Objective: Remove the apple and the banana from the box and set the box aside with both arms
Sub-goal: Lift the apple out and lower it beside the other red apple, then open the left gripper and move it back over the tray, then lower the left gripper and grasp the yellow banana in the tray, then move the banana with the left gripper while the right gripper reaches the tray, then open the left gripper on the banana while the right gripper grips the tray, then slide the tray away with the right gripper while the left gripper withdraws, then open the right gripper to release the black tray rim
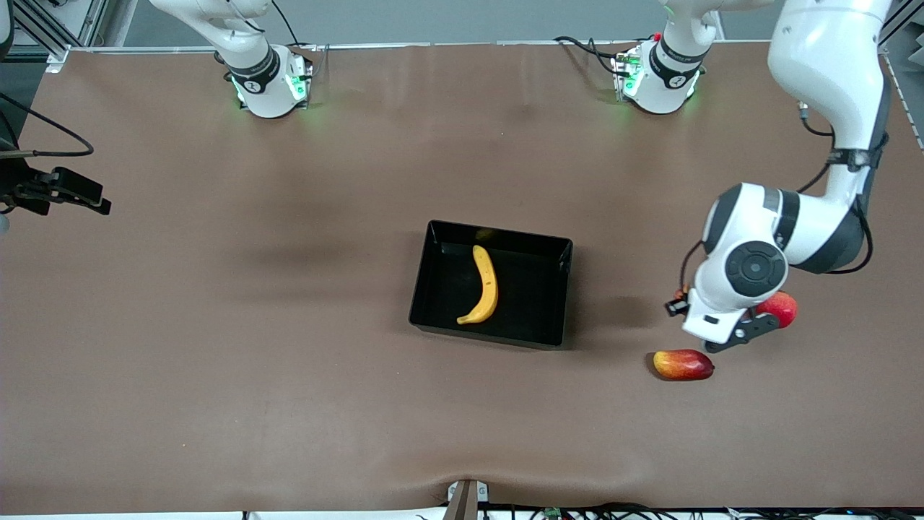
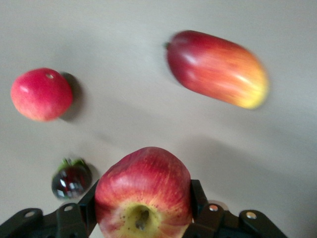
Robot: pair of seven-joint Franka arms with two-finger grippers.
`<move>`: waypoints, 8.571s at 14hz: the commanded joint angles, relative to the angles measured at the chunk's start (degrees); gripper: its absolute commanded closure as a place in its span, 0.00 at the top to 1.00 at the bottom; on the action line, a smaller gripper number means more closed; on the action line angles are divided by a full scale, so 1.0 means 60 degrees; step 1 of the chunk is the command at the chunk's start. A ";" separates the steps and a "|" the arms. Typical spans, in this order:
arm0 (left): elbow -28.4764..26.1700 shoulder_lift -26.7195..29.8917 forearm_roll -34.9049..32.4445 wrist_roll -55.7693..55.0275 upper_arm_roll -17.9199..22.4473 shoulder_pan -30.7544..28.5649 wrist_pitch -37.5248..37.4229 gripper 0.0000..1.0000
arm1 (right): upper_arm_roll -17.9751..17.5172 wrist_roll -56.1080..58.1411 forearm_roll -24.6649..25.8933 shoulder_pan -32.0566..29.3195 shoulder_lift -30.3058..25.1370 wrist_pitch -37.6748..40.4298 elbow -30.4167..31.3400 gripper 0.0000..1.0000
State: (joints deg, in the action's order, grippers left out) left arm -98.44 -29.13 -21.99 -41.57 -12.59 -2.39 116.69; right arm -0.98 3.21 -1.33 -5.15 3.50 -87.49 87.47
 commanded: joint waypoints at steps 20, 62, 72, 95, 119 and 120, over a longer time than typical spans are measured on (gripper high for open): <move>0.0600 0.0549 0.0573 -0.0496 -0.3566 -0.1508 -0.0888 1.00 | -0.0072 -0.0081 -0.0013 -0.0123 0.0104 0.0065 -0.0223 1.00; 0.2930 -0.1267 -0.0535 0.8430 -0.1140 -0.0976 0.0530 0.00 | -0.0145 -0.5734 -0.2474 0.4050 0.4482 -0.4811 0.0158 1.00; 0.3619 -0.3726 -0.1654 1.1031 -0.0040 -0.1550 0.4822 0.00 | -0.0130 -0.7874 -0.2328 0.5984 0.6052 -0.6116 -0.0560 0.57; 0.3443 0.1895 0.2185 0.6122 -0.0274 -0.1653 -0.3142 1.00 | -0.0072 -0.4406 -0.2313 0.2649 0.4179 -0.1213 -0.1629 0.00; 0.1304 0.5486 0.3240 0.6415 0.1148 0.0354 -0.4917 1.00 | -0.0086 0.3581 -0.1478 -0.3653 0.4572 -0.4037 0.1769 0.50; 0.1290 0.5485 0.3225 0.6371 0.1045 0.0325 -0.4917 1.00 | -0.0072 0.3610 -0.1478 -0.3697 0.4543 -0.3834 0.1769 0.99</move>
State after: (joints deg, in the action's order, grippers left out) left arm -89.57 2.45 -3.28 -2.87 -5.32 -0.29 87.45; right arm -0.15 24.07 -9.81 -25.65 30.87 -111.85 98.18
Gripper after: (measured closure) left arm 0.000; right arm 0.872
